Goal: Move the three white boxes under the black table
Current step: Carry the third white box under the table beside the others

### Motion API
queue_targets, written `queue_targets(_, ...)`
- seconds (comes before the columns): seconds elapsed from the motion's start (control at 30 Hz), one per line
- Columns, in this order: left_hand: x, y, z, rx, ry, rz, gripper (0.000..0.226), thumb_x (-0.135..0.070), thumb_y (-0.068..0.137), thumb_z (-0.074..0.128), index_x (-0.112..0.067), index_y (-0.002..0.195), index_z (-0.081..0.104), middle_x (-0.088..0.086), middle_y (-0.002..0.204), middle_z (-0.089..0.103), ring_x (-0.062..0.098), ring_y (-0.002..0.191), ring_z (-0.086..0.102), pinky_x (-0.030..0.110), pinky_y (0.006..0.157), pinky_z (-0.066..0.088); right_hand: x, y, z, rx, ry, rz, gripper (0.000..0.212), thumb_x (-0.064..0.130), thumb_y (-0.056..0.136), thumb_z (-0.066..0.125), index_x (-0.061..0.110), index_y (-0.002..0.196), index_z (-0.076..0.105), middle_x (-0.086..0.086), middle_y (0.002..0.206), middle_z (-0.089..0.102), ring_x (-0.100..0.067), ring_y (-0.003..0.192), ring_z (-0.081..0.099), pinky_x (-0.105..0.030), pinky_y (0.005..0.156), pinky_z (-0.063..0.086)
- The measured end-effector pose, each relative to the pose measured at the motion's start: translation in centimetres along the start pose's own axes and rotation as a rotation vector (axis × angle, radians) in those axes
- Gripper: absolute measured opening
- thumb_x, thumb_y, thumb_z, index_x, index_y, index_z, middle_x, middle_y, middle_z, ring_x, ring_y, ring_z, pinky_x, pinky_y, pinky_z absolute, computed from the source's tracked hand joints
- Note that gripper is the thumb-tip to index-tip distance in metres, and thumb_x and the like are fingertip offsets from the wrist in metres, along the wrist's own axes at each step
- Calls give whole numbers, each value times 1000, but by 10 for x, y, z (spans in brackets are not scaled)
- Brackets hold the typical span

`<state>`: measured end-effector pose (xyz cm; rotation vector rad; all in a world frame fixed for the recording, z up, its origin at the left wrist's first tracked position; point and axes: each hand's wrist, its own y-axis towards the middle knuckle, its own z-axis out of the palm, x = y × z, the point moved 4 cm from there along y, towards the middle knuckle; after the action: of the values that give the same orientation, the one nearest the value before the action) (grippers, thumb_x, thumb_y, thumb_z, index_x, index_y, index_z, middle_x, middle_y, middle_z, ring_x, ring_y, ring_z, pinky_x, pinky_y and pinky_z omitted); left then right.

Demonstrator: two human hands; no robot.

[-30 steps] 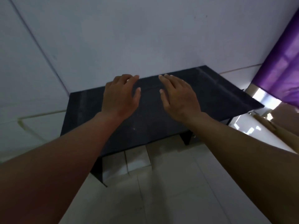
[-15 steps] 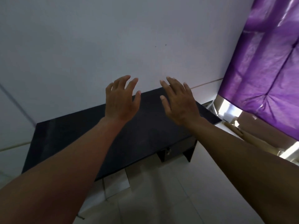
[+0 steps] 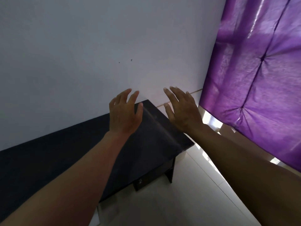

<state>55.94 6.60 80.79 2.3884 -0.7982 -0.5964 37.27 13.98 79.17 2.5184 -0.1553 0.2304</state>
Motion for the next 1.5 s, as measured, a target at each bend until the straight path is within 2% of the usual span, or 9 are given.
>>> queue_targets(0.17, -30, 51, 81, 39, -29, 11, 46, -33, 98, 52, -16, 140, 51, 8, 148, 46, 25, 138, 40, 48, 114, 29, -78, 29, 21, 34, 5, 34, 54, 36, 104, 43, 19, 154, 35, -9, 159, 36, -28, 148, 32, -52, 121, 22)
queue_targets(0.37, -59, 108, 170, 85, -63, -10, 46, -32, 97, 52, -13, 138, 53, 11, 145, 49, 28, 134, 45, 48, 110, 31, -167, 72, 55, 112, 27, 56, 53, 35, 104, 42, 19, 154, 34, -9, 160, 35, -26, 148, 31, -51, 121, 21)
queue_targets(0.53, -87, 141, 229, 124, -64, -17, 46, -35, 97, 52, -13, 138, 53, 11, 145, 49, 28, 134, 45, 47, 109, 33, -230, 96, 73, 78, 59, 26, 52, 31, 103, 46, 15, 152, 40, -12, 155, 42, -30, 145, 38, -53, 119, 28)
queue_targets(0.7, -115, 171, 286, 138, -34, -88, 47, -36, 97, 51, -14, 138, 53, 11, 146, 49, 28, 132, 47, 49, 108, 38, -305, 120, 99, 73, 89, -46, 50, 26, 102, 49, 11, 149, 44, -16, 151, 48, -31, 142, 42, -54, 116, 33)
queue_targets(0.93, -172, 193, 354, 129, 14, -273, 45, -34, 98, 50, -15, 139, 52, 9, 148, 47, 26, 135, 44, 46, 113, 30, -402, 151, 127, 180, 171, -140, 50, 27, 102, 47, 12, 150, 44, -15, 150, 49, -30, 140, 44, -51, 114, 35)
queue_targets(1.17, -188, 212, 407, 114, 41, -408, 45, -34, 98, 50, -16, 139, 53, 8, 146, 50, 26, 135, 45, 48, 113, 32, -457, 186, 171, 238, 263, -194, 50, 28, 102, 47, 11, 149, 44, -15, 148, 51, -29, 139, 45, -48, 112, 38)
queue_targets(1.5, -164, 235, 516, 221, 26, -539, 46, -34, 99, 49, -14, 141, 50, 9, 145, 50, 26, 134, 46, 50, 111, 36, -518, 215, 269, 383, 350, -127, 52, 30, 102, 45, 16, 151, 39, -11, 152, 47, -27, 139, 44, -45, 112, 39)
